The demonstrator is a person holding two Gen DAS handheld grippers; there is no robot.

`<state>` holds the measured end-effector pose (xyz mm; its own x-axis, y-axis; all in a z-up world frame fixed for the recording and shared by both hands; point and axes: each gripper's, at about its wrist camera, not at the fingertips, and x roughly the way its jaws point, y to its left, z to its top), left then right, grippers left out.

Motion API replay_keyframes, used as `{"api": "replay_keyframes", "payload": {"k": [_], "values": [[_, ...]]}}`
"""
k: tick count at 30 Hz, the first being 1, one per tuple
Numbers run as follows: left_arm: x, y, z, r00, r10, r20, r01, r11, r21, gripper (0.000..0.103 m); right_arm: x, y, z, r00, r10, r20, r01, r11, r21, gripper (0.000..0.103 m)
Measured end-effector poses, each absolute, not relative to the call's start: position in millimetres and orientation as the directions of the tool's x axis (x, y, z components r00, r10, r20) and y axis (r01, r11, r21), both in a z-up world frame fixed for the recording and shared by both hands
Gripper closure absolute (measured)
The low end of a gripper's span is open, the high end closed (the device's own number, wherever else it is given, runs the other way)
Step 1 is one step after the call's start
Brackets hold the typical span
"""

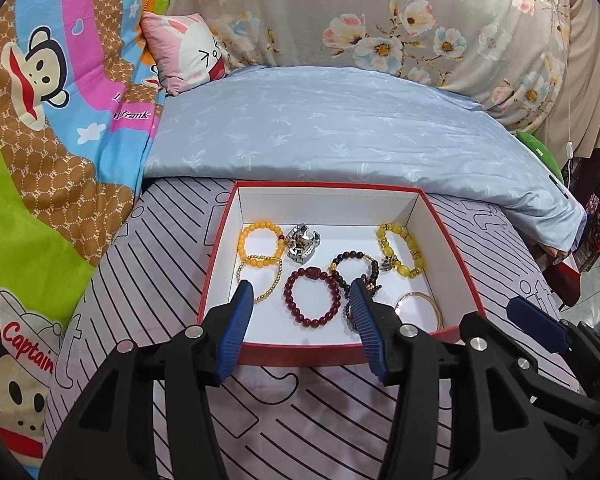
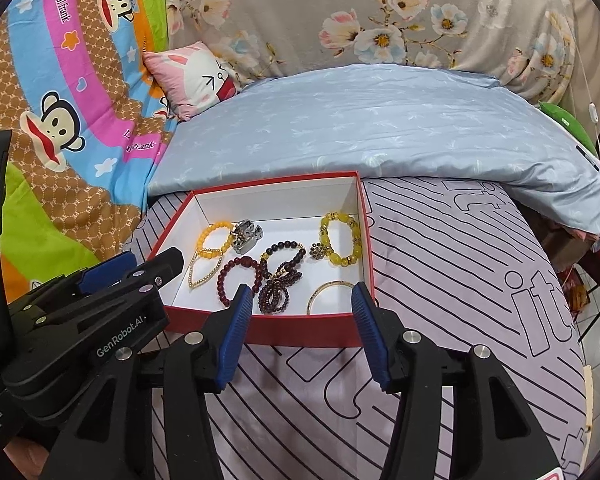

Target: Organize jewelry

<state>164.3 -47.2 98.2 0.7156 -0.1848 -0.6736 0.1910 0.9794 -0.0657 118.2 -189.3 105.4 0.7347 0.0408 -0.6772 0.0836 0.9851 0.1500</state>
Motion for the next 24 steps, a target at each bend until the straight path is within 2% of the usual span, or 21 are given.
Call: {"api": "replay_keyframes", "payload": {"k": [2, 6, 8, 13, 17, 24], "values": [[161, -47, 97, 0.716, -0.178, -0.675, 0.186, 0.981, -0.061, 0.051, 116, -190, 104, 0.734, 0.034, -0.678, 0.089, 0.985, 0.146, 0.050], [156, -42, 93, 0.718, -0.153, -0.679, 0.155, 0.986, -0.059, 0.033, 111, -193, 102, 0.731, 0.036, -0.682, 0.096, 0.983, 0.155, 0.046], [154, -40, 92, 0.716, -0.147, -0.682, 0.145, 0.988, -0.061, 0.029, 108, -195, 100, 0.729, 0.041, -0.684, 0.099, 0.981, 0.164, 0.044], [151, -37, 87, 0.713, -0.130, -0.689, 0.140, 0.989, -0.042, 0.025, 104, -193, 96, 0.721, 0.035, -0.692, 0.095, 0.984, 0.149, 0.044], [148, -34, 85, 0.715, -0.111, -0.690, 0.123, 0.992, -0.032, 0.017, 101, -190, 96, 0.721, 0.023, -0.692, 0.093, 0.987, 0.130, 0.040], [146, -31, 83, 0.713, -0.089, -0.696, 0.108, 0.994, -0.016, 0.014, 99, -190, 94, 0.720, 0.005, -0.694, 0.103, 0.988, 0.115, 0.034]]}}
